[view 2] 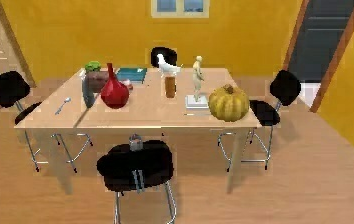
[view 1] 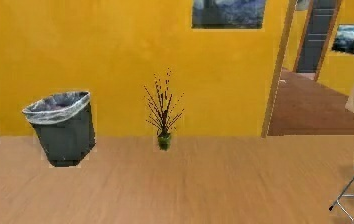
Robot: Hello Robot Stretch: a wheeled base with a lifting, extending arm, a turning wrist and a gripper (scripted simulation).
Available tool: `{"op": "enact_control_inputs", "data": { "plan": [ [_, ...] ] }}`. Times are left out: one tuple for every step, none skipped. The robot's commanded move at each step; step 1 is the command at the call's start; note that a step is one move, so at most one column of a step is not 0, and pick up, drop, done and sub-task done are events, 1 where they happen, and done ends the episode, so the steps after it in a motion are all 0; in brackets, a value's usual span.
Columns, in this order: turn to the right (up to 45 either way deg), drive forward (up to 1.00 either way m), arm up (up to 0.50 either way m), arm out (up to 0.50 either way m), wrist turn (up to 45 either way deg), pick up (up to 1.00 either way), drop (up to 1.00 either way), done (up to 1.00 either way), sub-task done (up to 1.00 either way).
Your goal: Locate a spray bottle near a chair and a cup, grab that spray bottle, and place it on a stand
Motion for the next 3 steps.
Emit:
{"op": "enact_control_inputs", "data": {
  "plan": [
    [0.0,0.55,0.00,0.00,0.0,0.00,0.00,0.00,0.00],
    [33.0,0.00,0.00,0.00,0.0,0.00,0.00,0.00,0.00],
    [0.0,0.55,0.00,0.00,0.0,0.00,0.00,0.00,0.00]
  ]
}}
